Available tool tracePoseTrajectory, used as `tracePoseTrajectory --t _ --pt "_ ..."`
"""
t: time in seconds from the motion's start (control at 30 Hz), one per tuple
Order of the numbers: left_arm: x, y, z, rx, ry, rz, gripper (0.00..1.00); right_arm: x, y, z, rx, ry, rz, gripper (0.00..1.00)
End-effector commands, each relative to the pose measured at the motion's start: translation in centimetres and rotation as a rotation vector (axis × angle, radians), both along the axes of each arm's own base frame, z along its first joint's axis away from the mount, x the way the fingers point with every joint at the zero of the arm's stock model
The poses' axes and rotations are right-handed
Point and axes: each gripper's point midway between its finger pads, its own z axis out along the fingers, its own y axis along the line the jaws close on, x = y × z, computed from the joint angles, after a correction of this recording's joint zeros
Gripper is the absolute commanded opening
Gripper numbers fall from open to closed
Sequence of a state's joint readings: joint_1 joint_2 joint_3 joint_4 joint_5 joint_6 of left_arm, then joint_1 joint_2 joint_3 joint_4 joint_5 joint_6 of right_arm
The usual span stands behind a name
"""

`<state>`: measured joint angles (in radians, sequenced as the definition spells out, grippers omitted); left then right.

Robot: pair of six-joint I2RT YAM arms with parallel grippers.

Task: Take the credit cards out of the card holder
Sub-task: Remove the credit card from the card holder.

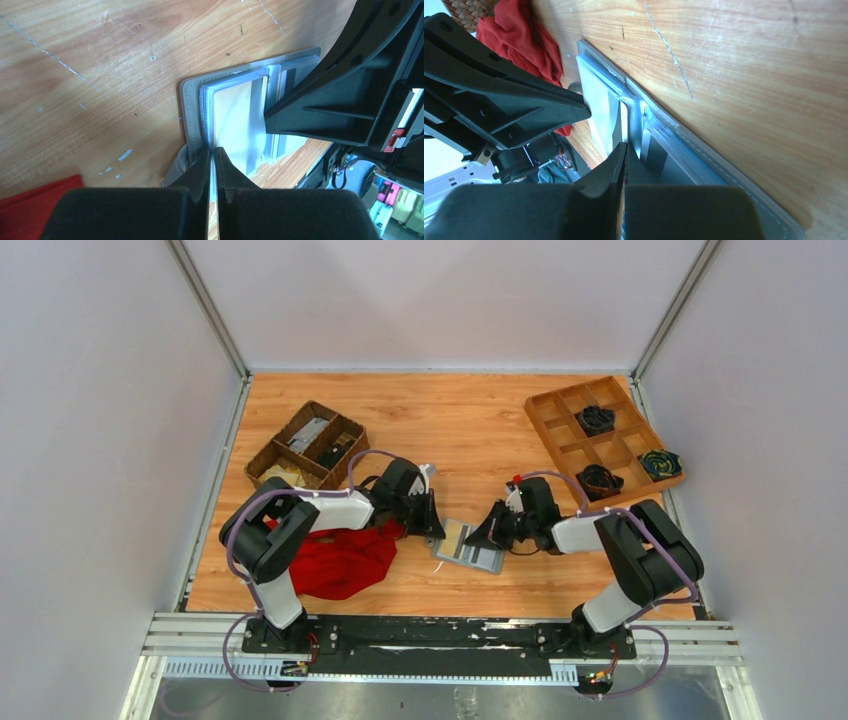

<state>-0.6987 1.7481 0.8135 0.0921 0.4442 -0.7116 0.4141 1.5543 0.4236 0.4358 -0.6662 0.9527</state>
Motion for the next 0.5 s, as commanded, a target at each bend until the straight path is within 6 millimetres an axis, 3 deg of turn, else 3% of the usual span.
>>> tracePoseTrajectory --t 0.0,0.47 --pt "-2.2 -1.7 -0.2 -0.016 0.046 -0.069 0.0 0.3 -0.2 0.1 -0.032 -0.014 0.003 0.0" --pt "-1.8 -1.2 0.4 -0.007 0.016 -0.024 0.0 -0.3 -2.5 0.5 -0.132 -0.05 -0.037 0.0"
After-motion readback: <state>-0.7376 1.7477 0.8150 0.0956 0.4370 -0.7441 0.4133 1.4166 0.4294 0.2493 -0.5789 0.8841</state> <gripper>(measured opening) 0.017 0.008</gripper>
